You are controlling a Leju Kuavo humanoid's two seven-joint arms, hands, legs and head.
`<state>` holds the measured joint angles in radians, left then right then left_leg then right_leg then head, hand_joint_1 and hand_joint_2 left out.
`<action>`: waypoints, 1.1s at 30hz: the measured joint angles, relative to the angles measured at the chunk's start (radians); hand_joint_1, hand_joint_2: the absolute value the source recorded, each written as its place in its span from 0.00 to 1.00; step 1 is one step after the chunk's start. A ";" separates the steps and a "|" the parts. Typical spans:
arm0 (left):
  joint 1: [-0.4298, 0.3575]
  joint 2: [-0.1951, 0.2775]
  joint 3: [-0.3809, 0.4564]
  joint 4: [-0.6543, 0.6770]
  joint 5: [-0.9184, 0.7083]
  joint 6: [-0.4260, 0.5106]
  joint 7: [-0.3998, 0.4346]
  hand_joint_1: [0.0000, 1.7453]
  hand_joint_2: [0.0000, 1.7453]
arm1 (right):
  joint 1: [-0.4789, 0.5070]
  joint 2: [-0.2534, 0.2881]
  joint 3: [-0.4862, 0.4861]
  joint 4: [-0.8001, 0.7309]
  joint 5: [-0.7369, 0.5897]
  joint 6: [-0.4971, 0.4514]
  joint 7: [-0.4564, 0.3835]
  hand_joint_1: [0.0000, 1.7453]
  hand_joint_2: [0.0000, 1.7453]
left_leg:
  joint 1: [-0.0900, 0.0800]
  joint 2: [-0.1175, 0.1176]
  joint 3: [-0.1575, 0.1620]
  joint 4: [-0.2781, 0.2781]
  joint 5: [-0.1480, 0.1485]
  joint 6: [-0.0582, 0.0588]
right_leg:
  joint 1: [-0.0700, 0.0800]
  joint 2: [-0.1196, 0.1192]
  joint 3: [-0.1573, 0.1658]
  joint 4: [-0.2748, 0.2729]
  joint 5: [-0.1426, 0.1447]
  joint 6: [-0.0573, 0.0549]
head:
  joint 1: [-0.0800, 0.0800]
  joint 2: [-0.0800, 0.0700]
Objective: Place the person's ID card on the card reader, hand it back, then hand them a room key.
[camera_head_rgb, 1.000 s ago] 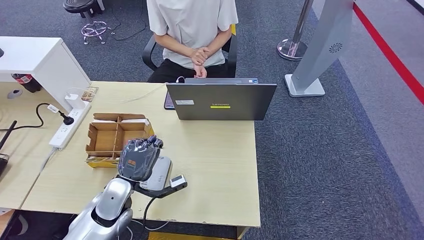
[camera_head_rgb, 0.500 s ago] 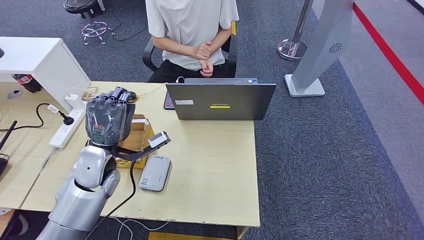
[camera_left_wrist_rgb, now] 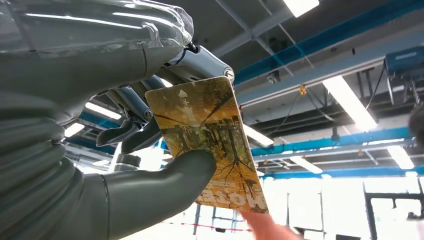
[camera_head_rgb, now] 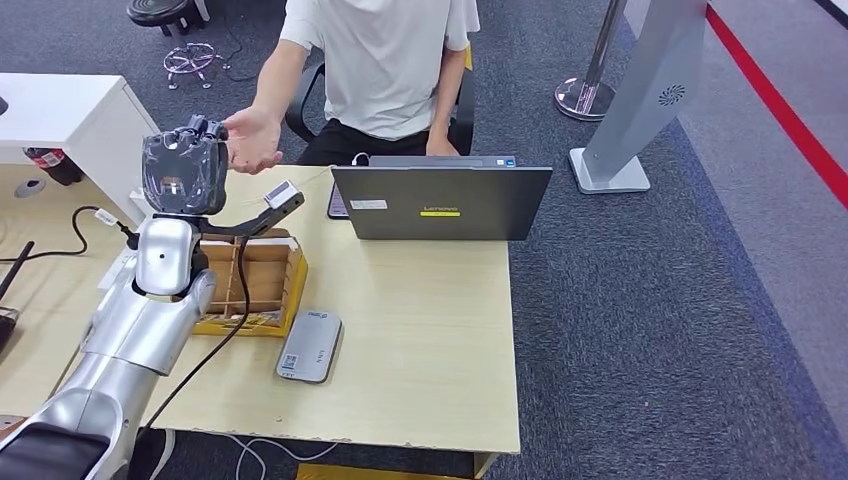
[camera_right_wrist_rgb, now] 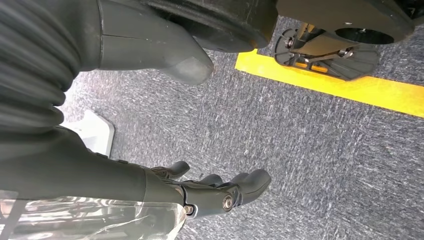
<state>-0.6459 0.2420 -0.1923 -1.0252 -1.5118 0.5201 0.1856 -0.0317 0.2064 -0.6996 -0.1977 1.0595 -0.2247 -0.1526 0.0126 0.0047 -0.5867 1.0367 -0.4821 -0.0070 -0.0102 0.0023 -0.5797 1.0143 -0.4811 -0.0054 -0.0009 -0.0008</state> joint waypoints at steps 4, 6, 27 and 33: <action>-0.003 0.002 0.000 0.047 0.000 0.003 0.001 1.00 1.00 | -0.001 0.000 0.000 0.000 0.000 0.000 0.003 0.00 1.00 | 0.000 0.000 -0.001 0.000 0.000 0.000 | 0.000 0.000 0.000 0.000 0.000 0.000 | 0.000 0.000; -0.003 0.003 0.000 0.060 0.000 0.003 0.001 1.00 1.00 | 0.000 0.000 0.000 0.000 0.000 0.000 0.003 0.00 1.00 | 0.000 0.000 -0.001 0.000 0.000 0.000 | 0.000 0.000 -0.001 0.000 0.000 0.000 | 0.000 0.000; 0.037 -0.027 0.003 0.039 0.000 -0.011 -0.050 0.00 1.00 | -0.001 0.000 0.000 0.000 -0.002 -0.004 0.003 0.00 1.00 | 0.000 0.000 -0.002 0.000 -0.001 0.000 | 0.000 0.001 -0.002 0.000 0.000 0.000 | 0.000 0.000; 0.190 -0.068 0.006 -0.173 0.009 -0.013 -0.120 0.00 1.00 | 0.000 0.000 -0.010 0.000 -0.024 -0.013 0.001 0.00 1.00 | -0.001 0.002 -0.002 0.000 -0.003 0.000 | 0.000 0.003 -0.002 -0.001 -0.001 0.001 | 0.000 0.000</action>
<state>-0.4557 0.1739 -0.1862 -1.1983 -1.5030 0.5072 0.0655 -0.0314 0.2066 -0.7095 -0.1976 1.0354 -0.2381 -0.1513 0.0119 0.0068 -0.5884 1.0367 -0.4846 -0.0068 -0.0105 0.0048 -0.5815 1.0136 -0.4819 -0.0048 -0.0009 -0.0008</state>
